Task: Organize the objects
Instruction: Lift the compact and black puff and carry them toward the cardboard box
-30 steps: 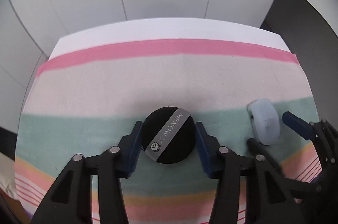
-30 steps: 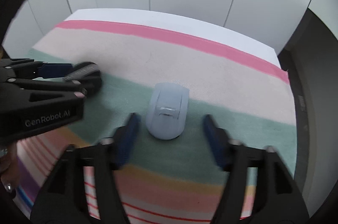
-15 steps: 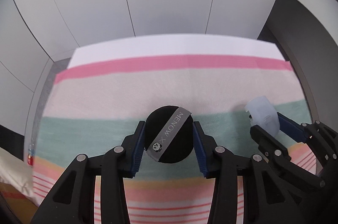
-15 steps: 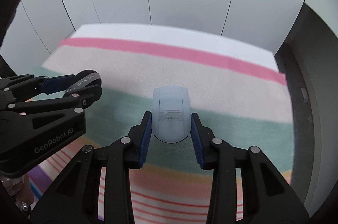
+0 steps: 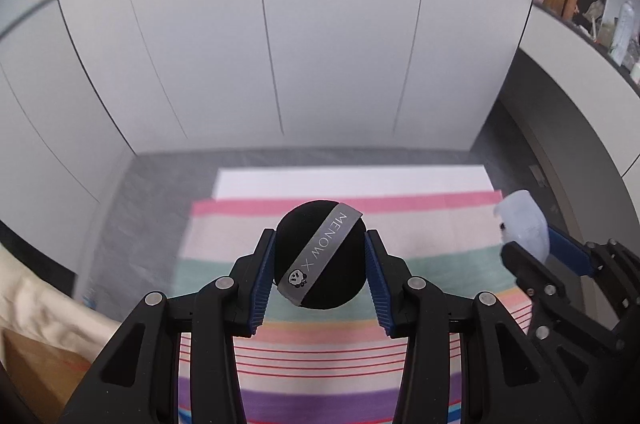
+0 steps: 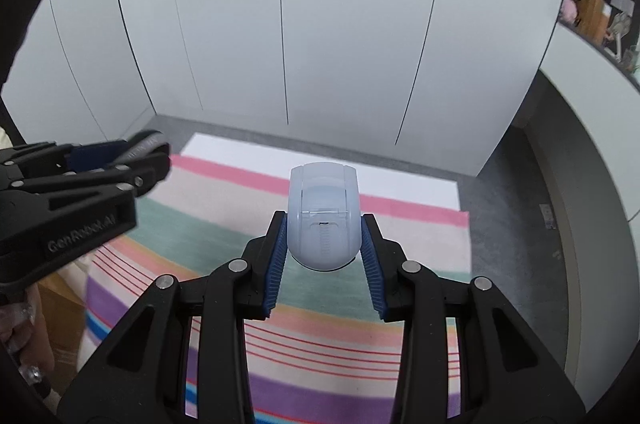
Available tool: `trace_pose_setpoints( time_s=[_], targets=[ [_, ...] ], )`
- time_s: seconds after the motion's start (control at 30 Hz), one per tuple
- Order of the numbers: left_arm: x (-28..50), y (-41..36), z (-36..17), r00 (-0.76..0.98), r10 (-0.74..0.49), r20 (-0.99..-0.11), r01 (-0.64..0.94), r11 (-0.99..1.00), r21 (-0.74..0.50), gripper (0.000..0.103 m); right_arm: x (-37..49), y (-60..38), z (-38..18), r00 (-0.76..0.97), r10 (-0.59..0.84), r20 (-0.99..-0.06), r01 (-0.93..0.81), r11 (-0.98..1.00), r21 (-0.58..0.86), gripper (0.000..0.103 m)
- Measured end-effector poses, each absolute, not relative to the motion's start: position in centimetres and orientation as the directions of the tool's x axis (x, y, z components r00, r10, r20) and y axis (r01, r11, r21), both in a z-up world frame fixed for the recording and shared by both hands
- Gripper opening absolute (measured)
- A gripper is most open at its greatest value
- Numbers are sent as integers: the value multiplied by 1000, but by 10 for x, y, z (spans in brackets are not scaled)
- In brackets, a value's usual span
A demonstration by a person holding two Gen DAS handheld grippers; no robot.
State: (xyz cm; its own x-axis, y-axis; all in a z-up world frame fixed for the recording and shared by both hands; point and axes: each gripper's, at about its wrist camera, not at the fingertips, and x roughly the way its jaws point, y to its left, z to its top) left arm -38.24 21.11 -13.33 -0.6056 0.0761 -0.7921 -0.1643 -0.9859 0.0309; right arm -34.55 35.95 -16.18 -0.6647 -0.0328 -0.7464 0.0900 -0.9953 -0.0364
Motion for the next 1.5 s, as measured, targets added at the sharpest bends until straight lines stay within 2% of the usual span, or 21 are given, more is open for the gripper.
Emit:
trace_pose_setpoints(
  time_s=[0.2,0.43,0.6,0.87,1.13,1.27,1.5],
  targets=[
    [-352,196,-93,-630,86,-772,-158,-987,19,44,-320,355,-125,-673,-35,-739,87,-996,-33,37],
    [-320,188,-74,-618,75,-783,-161,-986,33,44,-280,364,-115,-655,-35,-755,77,-997,-20,37],
    [-283,183,-62,-625,30,-780,-163,-982,93,44,-247,374,-114,-629,-17,-778,53,-998,-22,37],
    [-212,178,-64,-587,84,-805,-229,-971,65,44,-181,389,-112,-603,-23,-797,39,-999,0,37],
    [-147,166,-65,-600,79,-796,-245,-965,88,44,-119,400,-113,-582,-47,-812,35,-999,33,37],
    [-139,163,-72,-550,110,-828,-273,-960,54,44,-100,397,-117,-565,-42,-824,34,-999,28,37],
    [-144,139,-75,-557,88,-826,-219,-975,44,45,-98,380,-122,-540,-58,-840,67,-997,25,37]
  ],
)
